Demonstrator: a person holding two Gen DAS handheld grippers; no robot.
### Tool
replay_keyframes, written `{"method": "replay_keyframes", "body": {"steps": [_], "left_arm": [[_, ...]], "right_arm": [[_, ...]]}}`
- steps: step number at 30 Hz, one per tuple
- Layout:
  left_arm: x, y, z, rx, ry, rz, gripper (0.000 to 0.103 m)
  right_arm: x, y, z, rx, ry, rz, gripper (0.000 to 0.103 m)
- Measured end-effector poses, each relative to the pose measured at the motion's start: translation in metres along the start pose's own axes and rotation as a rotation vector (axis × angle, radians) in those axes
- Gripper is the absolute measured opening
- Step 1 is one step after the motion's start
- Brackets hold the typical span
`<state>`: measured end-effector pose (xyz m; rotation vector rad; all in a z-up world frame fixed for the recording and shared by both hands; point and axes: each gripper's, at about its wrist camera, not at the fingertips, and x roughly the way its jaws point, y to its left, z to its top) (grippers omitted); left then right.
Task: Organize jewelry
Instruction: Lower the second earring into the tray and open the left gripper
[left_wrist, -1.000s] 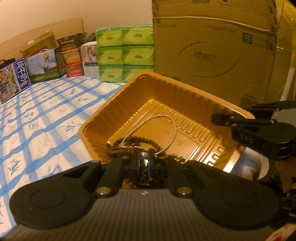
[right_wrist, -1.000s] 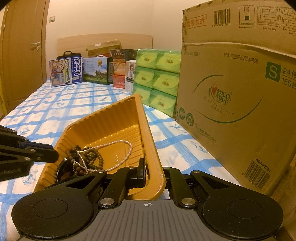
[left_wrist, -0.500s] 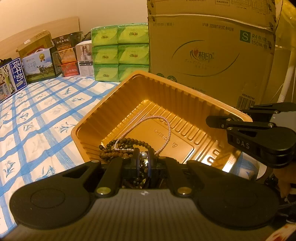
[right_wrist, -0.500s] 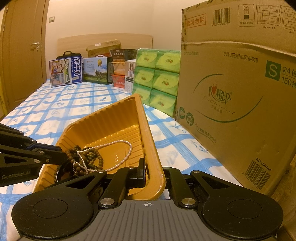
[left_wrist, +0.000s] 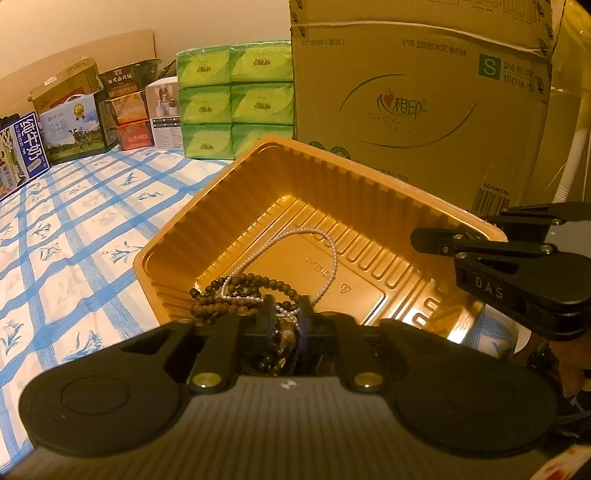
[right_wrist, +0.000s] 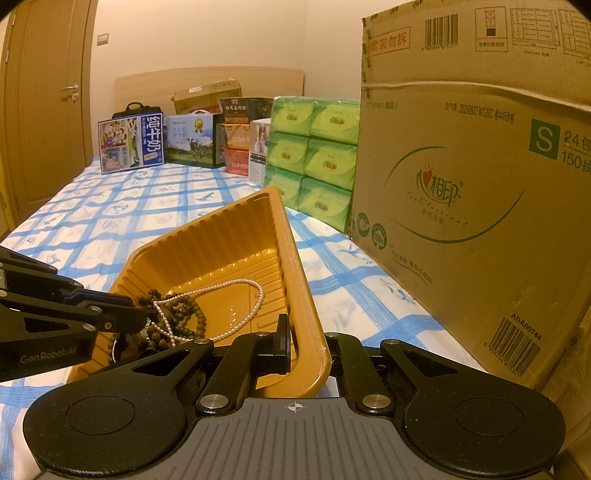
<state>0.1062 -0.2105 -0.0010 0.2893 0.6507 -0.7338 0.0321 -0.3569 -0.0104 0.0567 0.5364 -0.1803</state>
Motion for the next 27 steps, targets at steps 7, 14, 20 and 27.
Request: {"method": "replay_keyframes", "body": {"steps": [7, 14, 20, 27], "left_arm": [[0.000, 0.002, -0.001, -0.002, 0.003, 0.005, 0.021], [-0.003, 0.005, -0.001, -0.003, -0.003, 0.018, 0.021], [-0.008, 0.012, -0.004, -0.009, -0.003, 0.040, 0.021], [-0.016, 0.029, -0.012, -0.028, 0.004, 0.077, 0.021]], "right_arm": [[0.000, 0.000, 0.000, 0.000, 0.000, 0.000, 0.006], [0.000, 0.000, 0.000, -0.001, 0.000, 0.000, 0.006], [0.000, -0.001, 0.000, 0.000, -0.001, 0.000, 0.006], [0.000, -0.001, 0.000, 0.000, 0.000, 0.000, 0.006]]}}
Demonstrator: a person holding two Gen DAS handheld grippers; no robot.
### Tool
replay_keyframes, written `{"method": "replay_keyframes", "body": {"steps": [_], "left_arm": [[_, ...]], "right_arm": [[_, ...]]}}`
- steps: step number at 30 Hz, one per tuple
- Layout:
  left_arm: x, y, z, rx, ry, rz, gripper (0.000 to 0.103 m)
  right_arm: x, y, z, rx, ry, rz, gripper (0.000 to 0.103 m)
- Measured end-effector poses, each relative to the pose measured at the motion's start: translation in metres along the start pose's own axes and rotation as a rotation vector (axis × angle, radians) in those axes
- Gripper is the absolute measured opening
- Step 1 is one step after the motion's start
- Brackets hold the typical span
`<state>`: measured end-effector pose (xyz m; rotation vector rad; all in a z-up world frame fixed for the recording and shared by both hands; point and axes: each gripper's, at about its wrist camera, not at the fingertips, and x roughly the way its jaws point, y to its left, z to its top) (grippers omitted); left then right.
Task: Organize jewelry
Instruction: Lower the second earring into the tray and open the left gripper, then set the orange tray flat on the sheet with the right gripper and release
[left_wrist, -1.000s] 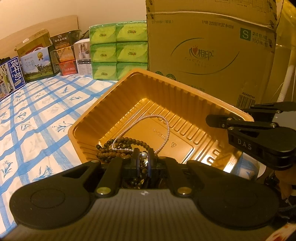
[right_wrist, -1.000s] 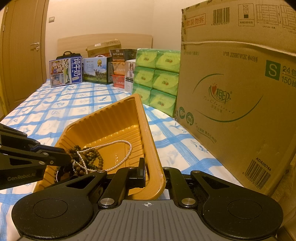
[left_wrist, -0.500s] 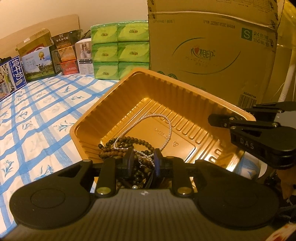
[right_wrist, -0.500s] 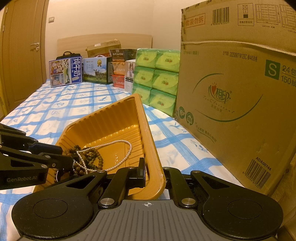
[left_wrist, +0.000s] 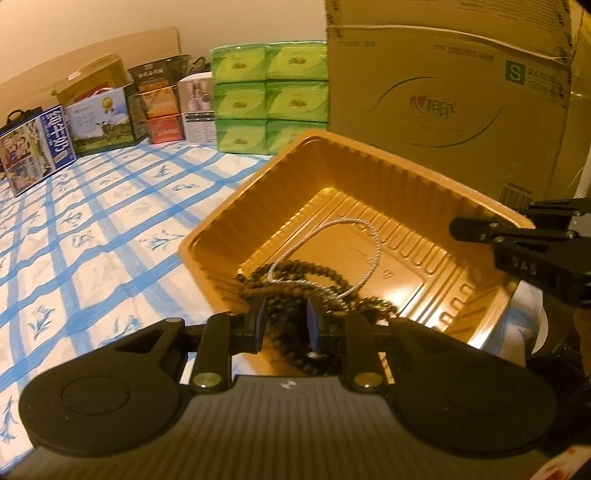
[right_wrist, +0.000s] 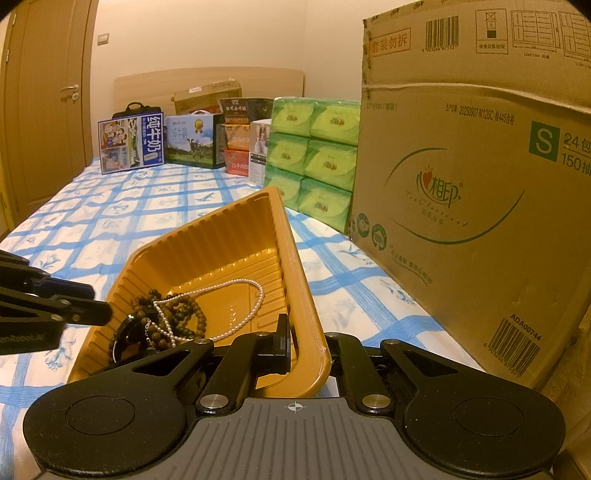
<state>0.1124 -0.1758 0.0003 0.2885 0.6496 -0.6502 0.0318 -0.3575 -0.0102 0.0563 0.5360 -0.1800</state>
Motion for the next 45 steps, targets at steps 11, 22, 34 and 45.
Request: {"method": "replay_keyframes", "body": {"steps": [11, 22, 34, 45], "left_arm": [[-0.022, 0.047, -0.027, -0.112, 0.016, 0.106, 0.031], [-0.039, 0.071, -0.053, -0.218, 0.041, 0.177, 0.045], [-0.054, 0.076, -0.077, -0.334, 0.061, 0.206, 0.075], [-0.088, 0.064, -0.090, -0.423, 0.085, 0.268, 0.102]], "right_arm": [[0.005, -0.009, 0.003, 0.008, 0.013, 0.032, 0.006], [0.052, -0.078, 0.005, 0.176, 0.117, 0.234, 0.006], [0.061, -0.126, -0.015, 0.431, 0.169, 0.367, 0.039], [-0.014, -0.088, -0.010, 0.360, 0.139, 0.201, 0.079]]}}
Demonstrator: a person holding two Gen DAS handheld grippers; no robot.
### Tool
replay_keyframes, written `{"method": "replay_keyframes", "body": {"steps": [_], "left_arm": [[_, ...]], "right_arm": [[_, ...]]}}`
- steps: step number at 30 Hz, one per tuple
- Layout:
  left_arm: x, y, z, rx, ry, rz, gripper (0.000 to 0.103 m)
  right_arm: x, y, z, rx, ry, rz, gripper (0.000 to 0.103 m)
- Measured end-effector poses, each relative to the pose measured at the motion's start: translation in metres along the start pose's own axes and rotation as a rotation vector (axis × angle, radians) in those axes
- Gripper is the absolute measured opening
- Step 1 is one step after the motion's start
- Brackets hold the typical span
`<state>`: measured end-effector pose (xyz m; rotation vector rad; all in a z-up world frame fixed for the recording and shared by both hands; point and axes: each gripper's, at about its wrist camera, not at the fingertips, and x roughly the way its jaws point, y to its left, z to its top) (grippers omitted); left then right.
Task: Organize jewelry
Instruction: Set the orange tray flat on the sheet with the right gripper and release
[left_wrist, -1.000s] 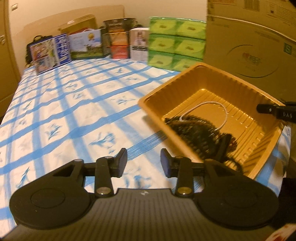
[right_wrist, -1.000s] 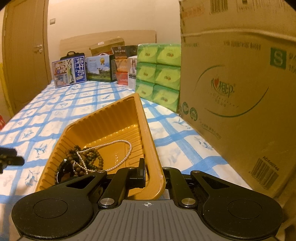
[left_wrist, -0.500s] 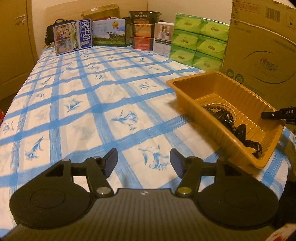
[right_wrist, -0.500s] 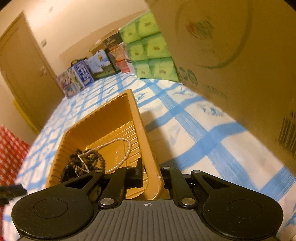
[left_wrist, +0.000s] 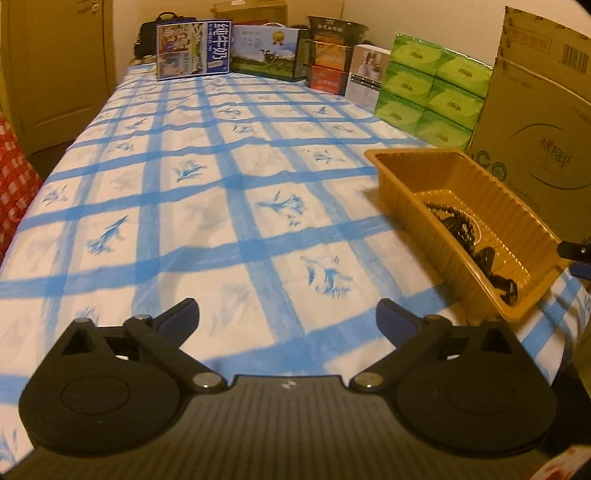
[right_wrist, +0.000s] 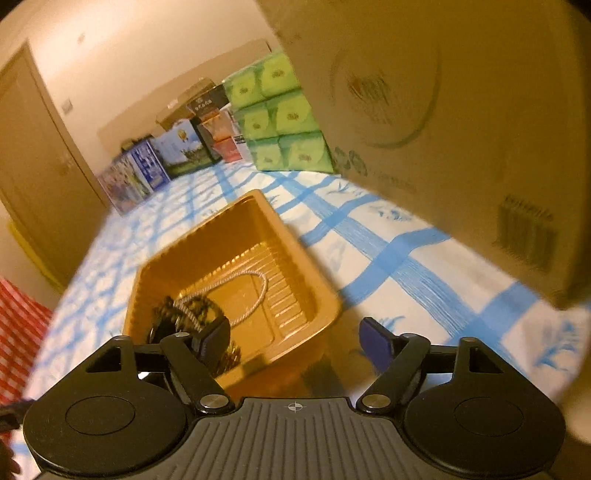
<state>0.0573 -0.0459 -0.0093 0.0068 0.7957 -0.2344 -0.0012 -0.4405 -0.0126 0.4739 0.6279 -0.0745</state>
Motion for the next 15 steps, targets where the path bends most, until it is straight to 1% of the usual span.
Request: {"method": "replay_keyframes", "body": {"steps": [2, 4, 8, 11, 15], "left_arm": [[-0.007, -0.002, -0.007, 0.002, 0.017, 0.008, 0.102], [-0.016, -0.006, -0.015, -0.001, 0.032, 0.006, 0.102], [-0.029, -0.008, -0.027, -0.039, 0.064, 0.003, 0.102], [-0.035, -0.009, -0.036, -0.065, 0.093, 0.013, 0.102], [-0.043, -0.010, -0.047, -0.110, 0.123, 0.000, 0.102]], "right_arm": [[-0.012, 0.027, -0.009, -0.063, 0.018, -0.048, 0.080], [-0.020, 0.051, -0.021, -0.124, 0.039, -0.060, 0.081], [-0.024, 0.092, -0.045, -0.229, 0.142, -0.022, 0.083], [-0.023, 0.115, -0.061, -0.319, 0.185, 0.002, 0.083], [-0.017, 0.132, -0.073, -0.362, 0.244, 0.024, 0.083]]}}
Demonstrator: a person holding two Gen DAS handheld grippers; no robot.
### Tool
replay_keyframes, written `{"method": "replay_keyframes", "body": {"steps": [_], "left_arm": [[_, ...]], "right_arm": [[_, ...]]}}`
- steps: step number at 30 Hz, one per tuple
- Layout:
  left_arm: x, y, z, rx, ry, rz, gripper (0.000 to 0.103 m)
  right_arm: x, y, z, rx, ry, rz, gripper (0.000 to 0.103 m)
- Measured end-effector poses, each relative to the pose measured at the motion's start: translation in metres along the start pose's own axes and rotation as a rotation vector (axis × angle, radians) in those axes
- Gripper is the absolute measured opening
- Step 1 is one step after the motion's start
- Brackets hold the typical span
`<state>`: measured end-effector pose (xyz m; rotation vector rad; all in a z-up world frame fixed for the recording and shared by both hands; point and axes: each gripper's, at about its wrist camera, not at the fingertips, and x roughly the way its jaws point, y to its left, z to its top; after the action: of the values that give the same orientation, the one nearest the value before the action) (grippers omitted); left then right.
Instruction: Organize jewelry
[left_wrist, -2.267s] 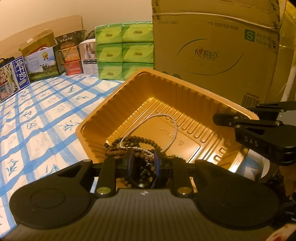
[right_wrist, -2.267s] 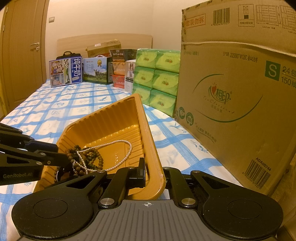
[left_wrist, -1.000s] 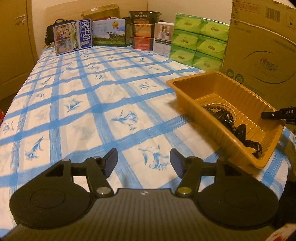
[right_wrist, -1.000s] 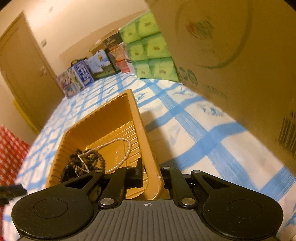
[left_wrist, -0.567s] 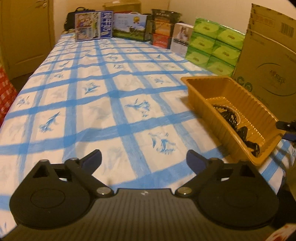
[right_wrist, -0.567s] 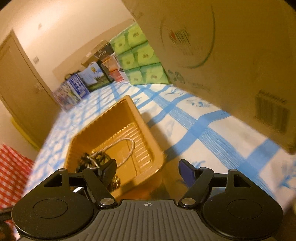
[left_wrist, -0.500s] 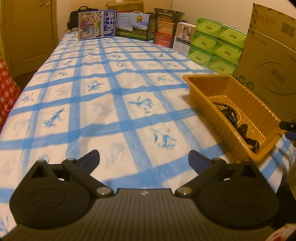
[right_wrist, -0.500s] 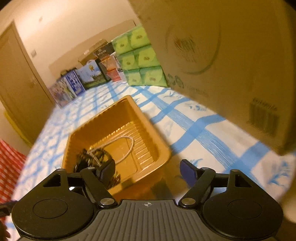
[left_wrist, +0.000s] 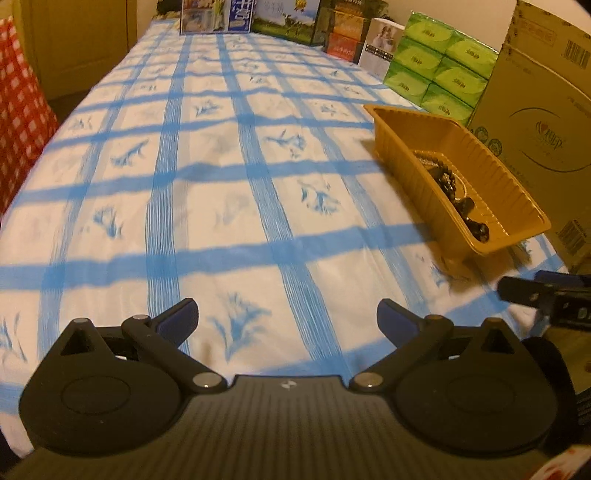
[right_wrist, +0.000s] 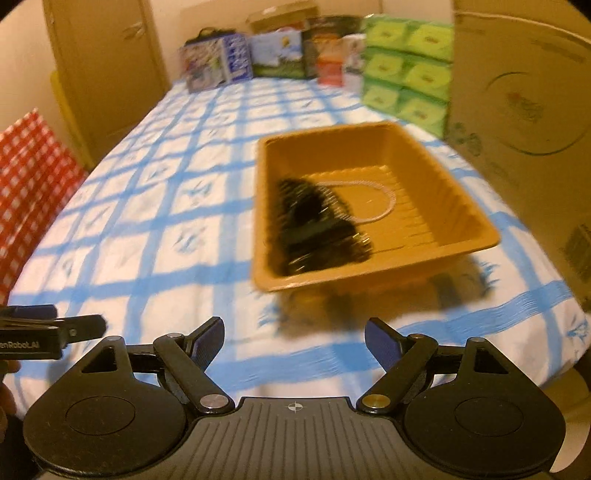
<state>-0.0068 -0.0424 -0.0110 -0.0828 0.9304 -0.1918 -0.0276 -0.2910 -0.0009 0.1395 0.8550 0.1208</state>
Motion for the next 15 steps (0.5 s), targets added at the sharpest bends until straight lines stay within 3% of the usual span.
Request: {"method": "replay_keyframes", "body": {"steps": [15], "left_arm": [[-0.009, -0.016, -0.013, -0.030, 0.025, 0.011, 0.102]], "right_arm": [[0.004, 0.025, -0.007, -0.048, 0.080, -0.001, 0.083]]}}
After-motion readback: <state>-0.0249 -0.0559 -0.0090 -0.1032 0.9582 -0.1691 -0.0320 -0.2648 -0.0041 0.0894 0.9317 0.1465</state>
